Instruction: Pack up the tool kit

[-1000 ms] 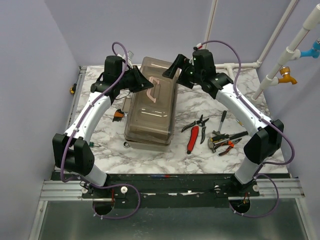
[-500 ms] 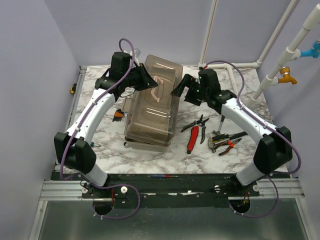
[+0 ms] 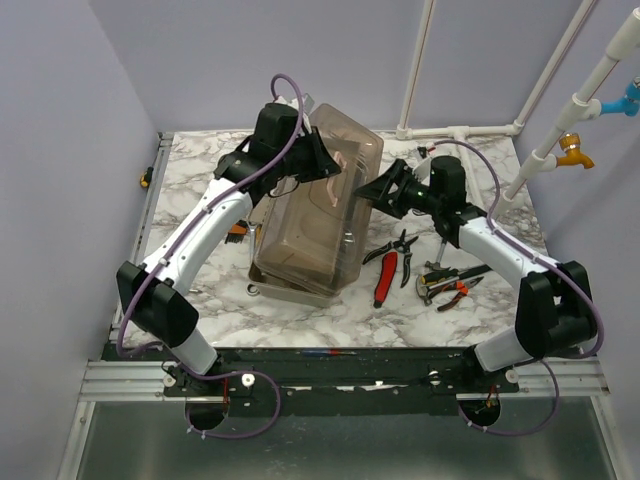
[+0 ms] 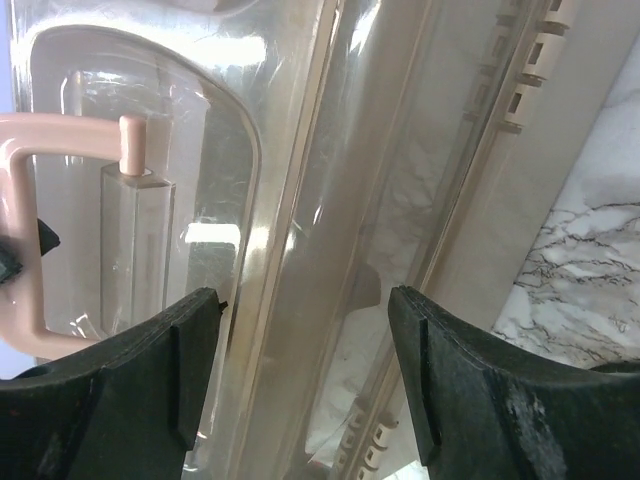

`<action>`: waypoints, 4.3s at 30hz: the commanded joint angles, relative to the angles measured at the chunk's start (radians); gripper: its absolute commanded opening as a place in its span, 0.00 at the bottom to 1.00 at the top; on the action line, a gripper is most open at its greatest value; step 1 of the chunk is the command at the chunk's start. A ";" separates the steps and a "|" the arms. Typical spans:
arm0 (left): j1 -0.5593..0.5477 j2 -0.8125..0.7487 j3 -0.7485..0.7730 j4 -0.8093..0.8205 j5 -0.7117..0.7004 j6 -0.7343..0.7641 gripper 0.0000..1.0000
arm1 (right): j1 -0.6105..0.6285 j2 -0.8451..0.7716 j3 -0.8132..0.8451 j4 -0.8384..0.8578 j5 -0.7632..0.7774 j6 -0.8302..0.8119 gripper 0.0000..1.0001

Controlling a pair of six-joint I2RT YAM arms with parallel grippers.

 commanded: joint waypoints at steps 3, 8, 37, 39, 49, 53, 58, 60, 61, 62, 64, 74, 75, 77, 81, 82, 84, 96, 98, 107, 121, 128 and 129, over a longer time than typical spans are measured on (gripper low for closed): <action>-0.190 0.042 0.145 0.029 -0.006 -0.001 0.13 | -0.046 -0.021 -0.148 0.088 -0.115 0.022 0.74; -0.303 0.105 0.231 0.048 -0.058 -0.025 0.20 | -0.091 -0.055 -0.211 0.118 -0.140 0.023 0.75; 0.031 -0.302 -0.191 -0.003 0.034 0.059 0.72 | -0.201 -0.077 -0.327 0.051 -0.153 -0.084 0.60; 0.111 -0.351 -0.324 0.070 0.073 0.038 0.80 | -0.202 -0.069 -0.324 0.042 -0.152 -0.090 0.59; 0.247 -0.346 -0.506 0.210 0.073 0.013 0.90 | -0.201 -0.060 -0.315 0.038 -0.159 -0.100 0.59; 0.249 -0.313 -0.549 0.259 0.104 -0.009 0.81 | -0.202 -0.051 -0.307 0.034 -0.157 -0.103 0.59; 0.249 -0.240 -0.590 0.334 0.134 -0.038 0.72 | -0.201 -0.047 -0.306 0.028 -0.151 -0.107 0.59; 0.249 -0.214 -0.583 0.355 0.137 -0.044 0.68 | -0.202 -0.049 -0.305 0.022 -0.149 -0.110 0.59; 0.249 -0.199 -0.577 0.357 0.134 -0.047 0.66 | -0.202 -0.051 -0.305 0.019 -0.145 -0.111 0.59; 0.249 -0.188 -0.568 0.359 0.132 -0.048 0.64 | -0.202 -0.052 -0.307 0.017 -0.142 -0.111 0.59; 0.249 -0.163 -0.561 0.371 0.133 -0.053 0.59 | -0.202 -0.056 -0.308 0.014 -0.141 -0.112 0.58; 0.254 -0.134 -0.623 0.462 0.150 -0.079 0.55 | -0.211 -0.129 -0.188 -0.174 -0.075 -0.202 0.78; 0.254 -0.133 -0.631 0.472 0.156 -0.083 0.55 | -0.210 -0.138 -0.170 -0.205 -0.066 -0.209 0.79; 0.254 -0.132 -0.638 0.485 0.164 -0.089 0.54 | -0.211 -0.159 -0.140 -0.249 -0.052 -0.217 0.80; 0.254 -0.140 -0.638 0.488 0.166 -0.089 0.54 | -0.210 -0.214 -0.105 -0.293 -0.034 -0.210 0.80; 0.254 -0.142 -0.639 0.486 0.166 -0.088 0.54 | -0.210 -0.226 -0.099 -0.298 -0.033 -0.204 0.80; 0.252 -0.150 -0.639 0.483 0.164 -0.087 0.54 | -0.211 -0.242 -0.086 -0.300 -0.045 -0.195 0.80; 0.245 -0.184 -0.640 0.464 0.157 -0.077 0.53 | -0.210 -0.228 -0.072 -0.179 -0.221 -0.082 0.75; 0.244 -0.187 -0.640 0.462 0.155 -0.077 0.53 | -0.210 -0.237 -0.080 -0.155 -0.226 -0.060 0.74; 0.244 -0.189 -0.629 0.455 0.154 -0.076 0.53 | -0.210 -0.227 -0.266 0.258 -0.303 0.237 0.69; 0.244 -0.188 -0.613 0.445 0.157 -0.070 0.52 | -0.210 -0.201 -0.377 0.536 -0.282 0.422 0.73; 0.241 -0.183 -0.607 0.443 0.159 -0.069 0.51 | -0.200 -0.187 -0.306 0.407 -0.274 0.342 0.72; 0.240 -0.181 -0.606 0.444 0.158 -0.069 0.51 | -0.196 -0.180 -0.290 0.374 -0.269 0.321 0.71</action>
